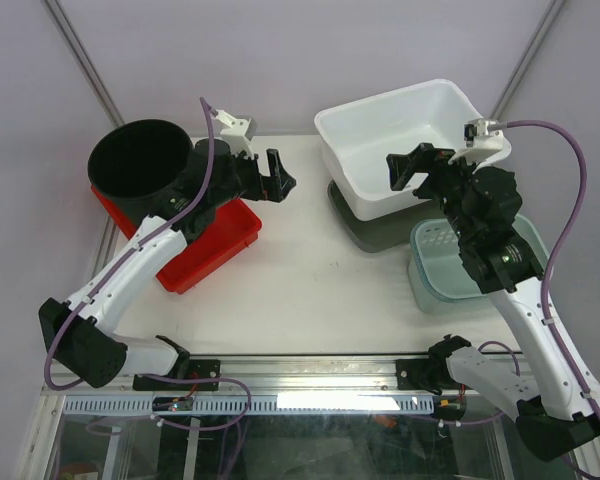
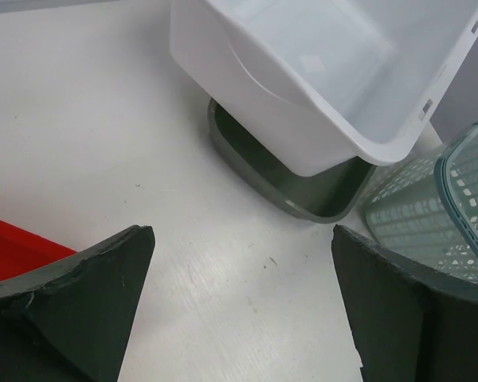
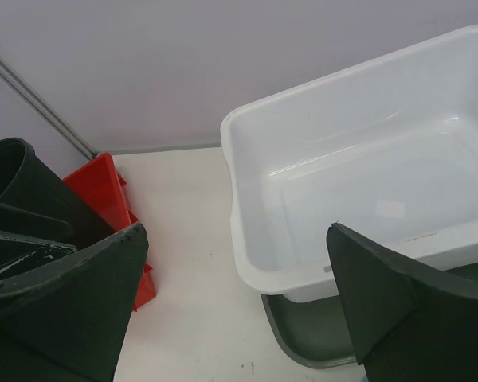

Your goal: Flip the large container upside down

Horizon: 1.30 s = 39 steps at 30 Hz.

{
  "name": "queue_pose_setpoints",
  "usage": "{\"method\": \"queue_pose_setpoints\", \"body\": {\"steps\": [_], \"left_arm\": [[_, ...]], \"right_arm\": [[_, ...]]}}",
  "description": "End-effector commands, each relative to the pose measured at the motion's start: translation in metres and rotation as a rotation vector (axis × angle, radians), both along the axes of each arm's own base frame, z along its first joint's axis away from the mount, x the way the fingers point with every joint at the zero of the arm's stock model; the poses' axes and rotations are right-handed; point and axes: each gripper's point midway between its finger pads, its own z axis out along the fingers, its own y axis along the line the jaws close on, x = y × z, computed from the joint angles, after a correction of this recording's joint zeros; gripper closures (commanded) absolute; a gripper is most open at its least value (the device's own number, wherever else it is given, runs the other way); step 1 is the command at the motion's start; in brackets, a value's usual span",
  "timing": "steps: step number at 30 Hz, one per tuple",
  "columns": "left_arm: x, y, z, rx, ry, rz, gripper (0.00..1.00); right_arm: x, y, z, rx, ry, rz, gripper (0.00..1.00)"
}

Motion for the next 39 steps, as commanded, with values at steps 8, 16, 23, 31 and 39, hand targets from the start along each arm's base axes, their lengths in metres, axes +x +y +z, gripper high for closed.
{"method": "queue_pose_setpoints", "body": {"steps": [8,16,23,31,39], "left_arm": [[-0.008,0.0,0.026,-0.061,-0.086,-0.02,0.01],[-0.011,-0.002,0.022,-0.051,-0.084,-0.043,0.01],[-0.019,-0.002,0.002,-0.017,-0.062,-0.066,0.01],[-0.04,0.007,-0.04,0.05,0.009,-0.037,0.01],[-0.043,-0.016,-0.065,0.08,0.099,-0.073,0.01]], "right_arm": [[0.001,0.001,0.01,0.035,-0.038,-0.001,0.01],[0.003,0.003,0.003,0.031,-0.012,0.003,0.01],[0.006,0.005,-0.002,0.023,0.006,0.004,0.01],[0.01,0.034,-0.006,0.046,0.109,0.129,0.01],[-0.003,0.027,-0.058,-0.106,0.381,0.09,0.01]]}}
